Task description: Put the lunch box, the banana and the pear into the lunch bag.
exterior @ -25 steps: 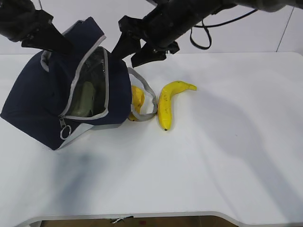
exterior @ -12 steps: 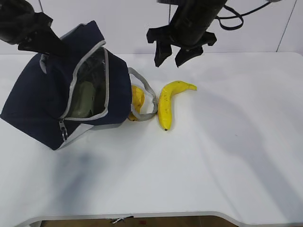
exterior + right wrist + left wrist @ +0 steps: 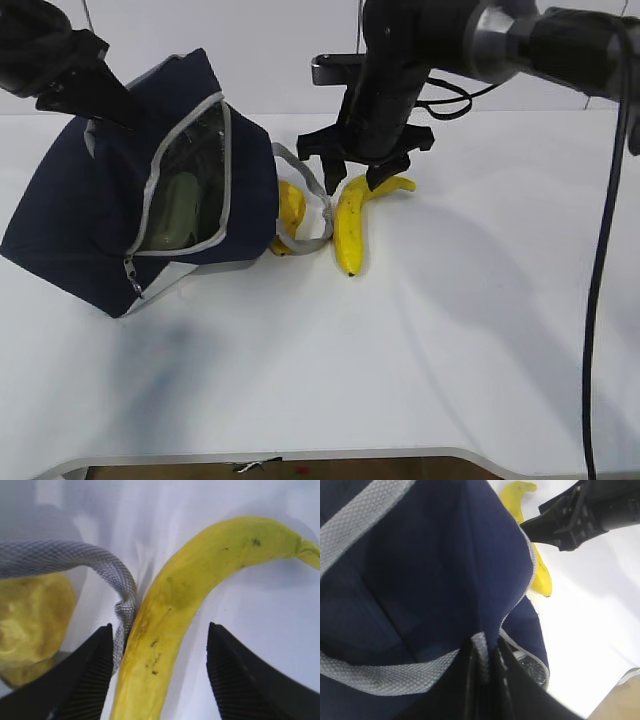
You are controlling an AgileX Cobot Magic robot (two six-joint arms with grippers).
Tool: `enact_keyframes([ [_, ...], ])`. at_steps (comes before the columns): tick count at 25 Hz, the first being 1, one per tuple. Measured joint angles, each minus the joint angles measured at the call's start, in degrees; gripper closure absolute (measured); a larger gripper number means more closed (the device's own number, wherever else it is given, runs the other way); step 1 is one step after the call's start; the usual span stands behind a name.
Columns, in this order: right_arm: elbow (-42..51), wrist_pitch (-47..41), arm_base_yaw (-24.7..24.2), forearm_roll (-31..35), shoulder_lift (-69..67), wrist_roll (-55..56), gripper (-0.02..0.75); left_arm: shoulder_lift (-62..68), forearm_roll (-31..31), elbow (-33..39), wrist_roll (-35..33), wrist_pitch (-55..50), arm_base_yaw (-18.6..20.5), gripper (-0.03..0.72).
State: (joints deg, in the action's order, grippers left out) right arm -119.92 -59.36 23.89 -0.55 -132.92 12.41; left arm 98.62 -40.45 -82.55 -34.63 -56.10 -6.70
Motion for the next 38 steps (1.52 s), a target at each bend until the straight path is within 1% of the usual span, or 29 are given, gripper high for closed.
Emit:
enact_keyframes([
  [8,-0.4,0.9,0.0,-1.7,-2.8,3.0,0.257,0.0,0.0,0.0,0.0,-0.8,0.0,0.662],
  [22,-0.4,1.7,0.0,-1.8,-4.5,3.4,0.257,0.0,0.1,-0.1,0.0,-1.5,0.0,0.662],
  [30,-0.4,-0.6,0.0,-3.6,-5.5,3.5,0.256,0.0,0.1,-0.1,0.0,-1.9,0.0,0.662],
  [38,-0.5,-2.3,0.0,-3.6,-5.6,3.7,0.256,0.0,0.1,-0.1,0.0,-2.7,0.0,0.662],
])
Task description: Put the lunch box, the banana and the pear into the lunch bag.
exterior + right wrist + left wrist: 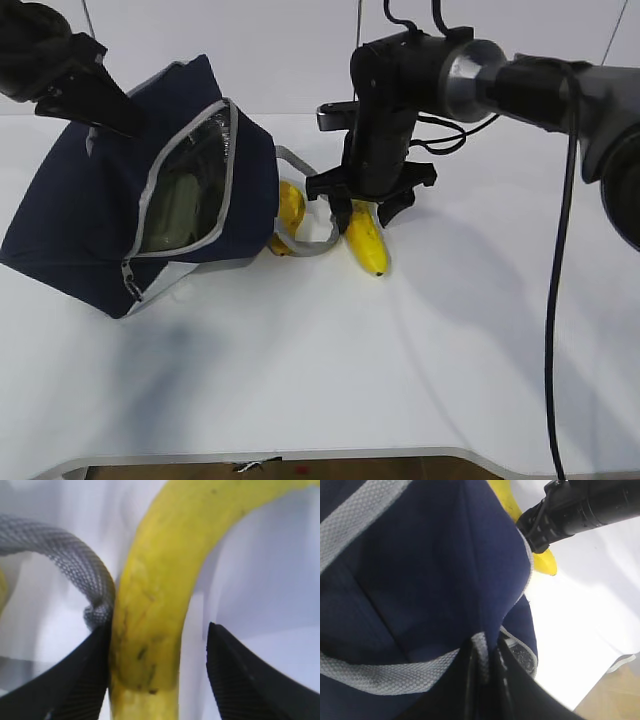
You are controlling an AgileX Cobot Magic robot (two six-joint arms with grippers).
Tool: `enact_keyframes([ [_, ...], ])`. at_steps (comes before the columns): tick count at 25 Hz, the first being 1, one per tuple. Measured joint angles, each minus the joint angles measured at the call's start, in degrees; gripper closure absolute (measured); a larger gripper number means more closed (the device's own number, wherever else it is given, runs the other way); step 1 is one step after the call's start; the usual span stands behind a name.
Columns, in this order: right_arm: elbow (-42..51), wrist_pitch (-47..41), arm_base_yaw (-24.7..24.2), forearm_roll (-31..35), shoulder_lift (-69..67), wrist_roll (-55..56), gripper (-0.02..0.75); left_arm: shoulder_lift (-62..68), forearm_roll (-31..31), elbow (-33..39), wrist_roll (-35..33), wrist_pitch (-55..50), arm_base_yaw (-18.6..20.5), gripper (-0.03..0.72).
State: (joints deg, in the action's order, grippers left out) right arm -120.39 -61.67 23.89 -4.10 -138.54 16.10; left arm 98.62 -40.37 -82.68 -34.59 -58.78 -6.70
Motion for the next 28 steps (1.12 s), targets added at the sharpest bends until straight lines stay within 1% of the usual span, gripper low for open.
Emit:
enact_keyframes([
  [6,0.0,-2.1,0.0,-0.1,-0.2,0.0,0.257,0.0,0.0,0.0,0.0,0.0,0.0,0.662],
  [11,0.0,-2.3,0.0,-0.1,-0.2,0.0,0.259,0.0,0.0,0.0,0.0,0.0,0.0,0.662],
  [13,0.0,-2.3,0.0,-0.1,-0.2,0.0,0.29,0.0,0.0,0.0,0.0,0.0,0.0,0.662],
  [16,0.0,-2.3,0.0,-0.1,-0.2,0.0,0.405,0.0,0.0,0.0,0.0,0.0,0.0,0.662],
  [18,0.0,-2.5,0.0,-0.2,-0.2,0.0,0.446,0.0,0.0,0.0,0.0,0.0,0.0,0.662],
  [20,-0.1,-3.2,0.0,-0.2,-0.2,0.0,0.457,0.0,0.0,0.0,0.0,-0.1,0.0,0.662],
  [22,-1.3,-6.1,0.0,-0.2,-0.3,-0.6,0.46,0.0,0.0,0.0,0.0,-0.1,0.0,0.662],
  [24,-3.1,-8.2,0.0,-0.4,-0.3,-2.3,0.46,0.0,0.8,0.0,0.0,0.0,0.0,0.662],
  [28,-8.8,-8.5,0.0,-0.6,-0.2,-4.6,0.46,0.0,3.2,0.0,0.7,1.7,0.0,0.662],
])
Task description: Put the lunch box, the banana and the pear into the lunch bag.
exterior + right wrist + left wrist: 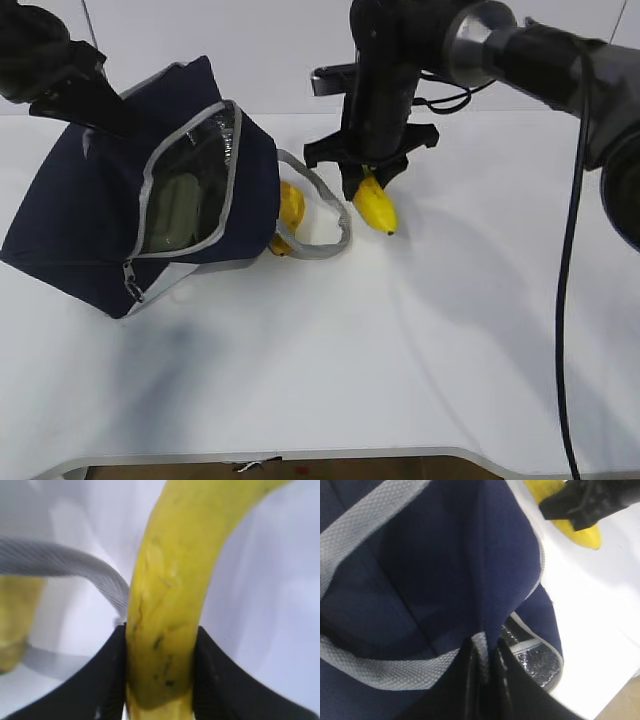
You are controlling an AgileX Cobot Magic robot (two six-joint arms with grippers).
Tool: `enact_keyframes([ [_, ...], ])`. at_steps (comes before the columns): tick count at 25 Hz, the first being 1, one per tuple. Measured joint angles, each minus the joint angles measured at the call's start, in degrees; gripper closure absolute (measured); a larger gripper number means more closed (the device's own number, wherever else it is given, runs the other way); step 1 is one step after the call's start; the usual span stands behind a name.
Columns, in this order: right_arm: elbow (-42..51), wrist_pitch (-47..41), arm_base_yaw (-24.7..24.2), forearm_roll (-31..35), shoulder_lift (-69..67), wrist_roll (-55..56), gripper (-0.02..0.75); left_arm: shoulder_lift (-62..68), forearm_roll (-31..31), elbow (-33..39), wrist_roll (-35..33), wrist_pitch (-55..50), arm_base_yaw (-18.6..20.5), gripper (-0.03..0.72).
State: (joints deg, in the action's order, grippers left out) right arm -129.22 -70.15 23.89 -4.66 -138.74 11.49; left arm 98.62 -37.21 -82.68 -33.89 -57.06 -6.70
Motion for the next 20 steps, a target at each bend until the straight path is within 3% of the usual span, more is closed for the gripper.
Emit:
enact_keyframes([
  [5,-3.3,-0.2,0.0,4.7,2.9,-2.8,0.461,0.0,1.1,0.0,2.7,2.0,0.0,0.662],
  [8,-3.5,-0.6,0.0,10.8,5.6,-4.8,0.461,0.0,1.2,0.0,5.3,3.7,0.0,0.662],
  [14,-3.8,-1.3,0.0,32.2,7.4,-12.6,0.461,0.0,3.3,0.0,10.2,5.5,0.0,0.662],
  [20,-3.8,-1.4,0.1,44.2,7.4,-15.0,0.461,0.0,3.6,0.0,12.4,6.7,0.0,0.662],
])
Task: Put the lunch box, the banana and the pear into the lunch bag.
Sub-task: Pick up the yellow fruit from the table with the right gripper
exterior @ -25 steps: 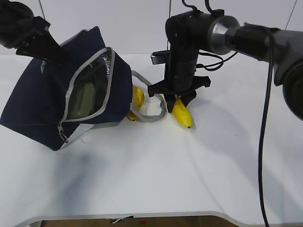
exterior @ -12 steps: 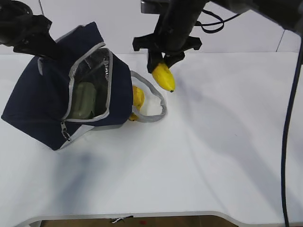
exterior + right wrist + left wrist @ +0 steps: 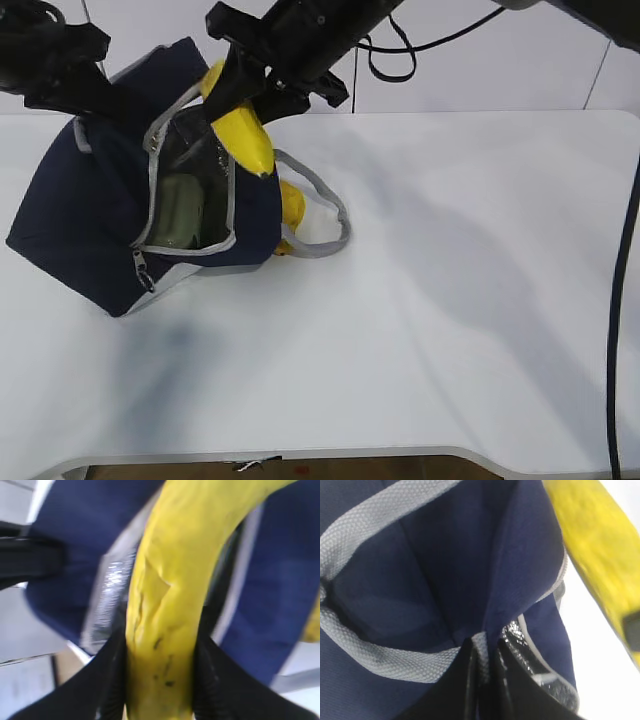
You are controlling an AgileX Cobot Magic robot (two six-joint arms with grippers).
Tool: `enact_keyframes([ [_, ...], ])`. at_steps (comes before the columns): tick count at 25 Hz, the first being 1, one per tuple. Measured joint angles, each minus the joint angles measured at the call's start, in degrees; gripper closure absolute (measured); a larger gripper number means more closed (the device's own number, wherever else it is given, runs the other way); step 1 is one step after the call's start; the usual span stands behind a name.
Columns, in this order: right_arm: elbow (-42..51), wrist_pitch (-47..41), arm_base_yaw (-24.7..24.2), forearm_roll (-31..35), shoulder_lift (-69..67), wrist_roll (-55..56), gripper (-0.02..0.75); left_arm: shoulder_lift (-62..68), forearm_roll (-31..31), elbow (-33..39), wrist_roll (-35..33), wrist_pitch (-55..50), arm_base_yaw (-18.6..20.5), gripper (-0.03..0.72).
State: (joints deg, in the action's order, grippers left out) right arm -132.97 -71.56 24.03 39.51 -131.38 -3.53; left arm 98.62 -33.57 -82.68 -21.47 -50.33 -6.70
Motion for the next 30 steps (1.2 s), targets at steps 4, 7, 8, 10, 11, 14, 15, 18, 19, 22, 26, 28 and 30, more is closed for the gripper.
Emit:
enact_keyframes([
  [4,0.0,0.0,0.0,2.2,0.0,-0.2,0.461,0.0,-0.3,0.0,2.6,1.9,0.2,0.662],
  [7,0.0,0.0,0.0,2.2,0.0,-0.4,0.461,0.0,-1.4,0.0,3.2,2.5,0.9,0.662],
  [8,0.0,0.0,0.2,2.2,0.0,-0.5,0.461,0.0,-1.8,0.0,3.3,2.6,0.9,0.662],
  [10,0.0,0.0,0.7,2.2,0.0,-0.9,0.461,0.0,-2.9,0.0,3.3,2.7,0.9,0.662],
  [11,0.0,0.0,1.0,2.3,0.0,-1.3,0.461,0.0,-3.7,0.0,3.3,2.7,0.9,0.662],
  [14,0.0,0.0,1.8,3.5,-1.0,-2.4,0.461,0.0,-4.8,0.0,3.2,2.7,0.9,0.662],
  [15,0.0,0.0,2.1,4.4,-1.6,-3.0,0.462,0.0,-5.1,0.0,3.2,2.7,0.9,0.662],
  [18,0.0,0.0,2.1,8.5,-3.5,-6.9,0.462,0.0,-5.3,0.0,3.1,1.9,0.9,0.662],
  [19,0.0,0.1,2.1,9.5,-4.3,-8.3,0.462,0.0,-5.3,0.0,3.1,1.9,0.9,0.662],
  [22,0.0,0.2,2.1,10.9,-6.0,-11.8,0.462,0.0,-5.3,0.0,3.1,1.4,0.9,0.663],
  [26,0.0,0.2,2.1,11.2,-6.6,-15.8,0.462,0.0,-5.5,0.0,3.1,0.6,1.2,0.663],
  [28,0.0,1.3,2.1,11.2,-6.6,-16.9,0.462,0.0,-5.5,0.0,3.1,0.5,1.2,0.663],
  [30,0.0,3.6,2.1,11.3,-6.7,-17.7,0.462,0.0,-5.5,0.0,3.1,0.1,1.2,0.663],
])
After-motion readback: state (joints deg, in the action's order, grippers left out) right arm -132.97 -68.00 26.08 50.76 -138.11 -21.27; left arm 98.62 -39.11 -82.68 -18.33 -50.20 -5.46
